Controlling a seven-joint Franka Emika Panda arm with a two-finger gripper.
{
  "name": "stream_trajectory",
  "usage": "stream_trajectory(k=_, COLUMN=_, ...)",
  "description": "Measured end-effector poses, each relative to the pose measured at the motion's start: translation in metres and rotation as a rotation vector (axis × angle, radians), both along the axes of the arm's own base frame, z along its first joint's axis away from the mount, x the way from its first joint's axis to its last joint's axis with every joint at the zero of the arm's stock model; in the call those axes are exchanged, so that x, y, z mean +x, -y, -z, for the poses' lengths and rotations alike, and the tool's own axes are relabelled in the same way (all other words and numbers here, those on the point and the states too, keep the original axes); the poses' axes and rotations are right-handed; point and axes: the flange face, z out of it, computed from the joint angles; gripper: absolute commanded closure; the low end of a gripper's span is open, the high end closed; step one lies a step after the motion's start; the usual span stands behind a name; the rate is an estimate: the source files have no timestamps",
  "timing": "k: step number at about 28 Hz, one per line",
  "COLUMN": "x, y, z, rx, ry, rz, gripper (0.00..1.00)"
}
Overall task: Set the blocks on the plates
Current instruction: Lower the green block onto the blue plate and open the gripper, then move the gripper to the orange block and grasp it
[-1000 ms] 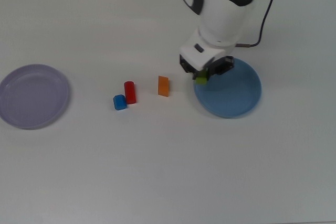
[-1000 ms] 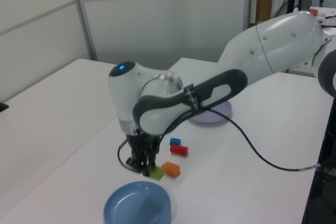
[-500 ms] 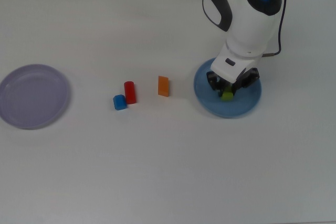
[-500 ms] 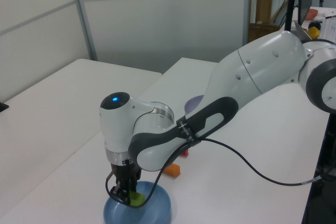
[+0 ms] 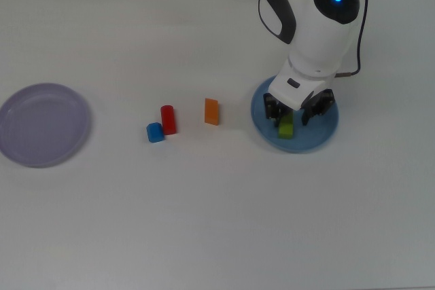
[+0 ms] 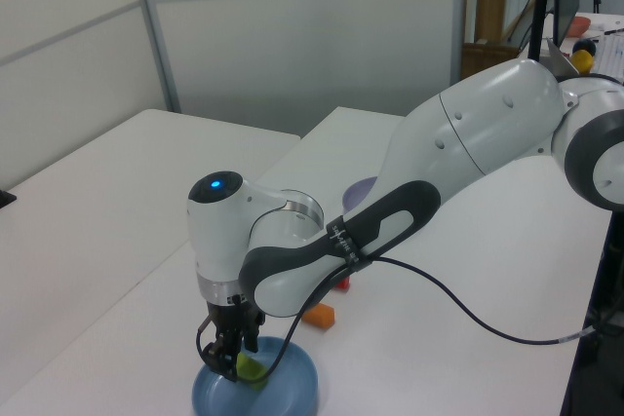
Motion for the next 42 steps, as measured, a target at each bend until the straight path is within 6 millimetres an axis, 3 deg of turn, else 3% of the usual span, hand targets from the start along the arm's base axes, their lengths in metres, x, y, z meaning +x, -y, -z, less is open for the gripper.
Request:
stream_trajectory(k=7, x=0.006, y=0.019, z=-0.001, rx=-0.019, ry=-0.005, rz=0.035, gripper=0.00)
stream_trajectory(k=16, x=0.019, y=0.089, z=-0.010, rx=-0.078, ry=-0.026, rz=0.083, gripper=0.00)
stream_trajectory(k=21, x=0.013, y=0.124, z=-0.008, rx=-0.094, ry=-0.053, rz=0.077, gripper=0.00)
stream_trajectory(k=26, x=0.000, y=0.138, z=0.000, rx=-0.105, ry=-0.084, rz=0.090, gripper=0.07)
stream_trajectory(k=29, x=-0.006, y=0.140, z=0.006, rx=-0.111, ry=-0.102, rz=0.091, gripper=0.15)
stream_trajectory(k=34, x=-0.014, y=0.141, z=0.018, rx=-0.120, ry=-0.136, rz=0.090, gripper=0.20)
stream_trajectory(k=35, x=-0.015, y=0.142, z=0.020, rx=-0.124, ry=-0.145, rz=0.090, gripper=0.23)
stream_trajectory(k=37, x=-0.018, y=0.144, z=0.023, rx=-0.132, ry=-0.167, rz=0.094, gripper=0.38)
stream_trajectory(k=40, x=-0.019, y=0.150, z=0.024, rx=-0.141, ry=-0.183, rz=0.104, gripper=0.68)
stream_trajectory(k=41, x=-0.019, y=0.153, z=0.025, rx=-0.143, ry=-0.186, rz=0.108, gripper=0.84)
stream_trajectory(k=42, x=-0.019, y=0.156, z=0.025, rx=-0.145, ry=-0.187, rz=0.113, gripper=0.89)
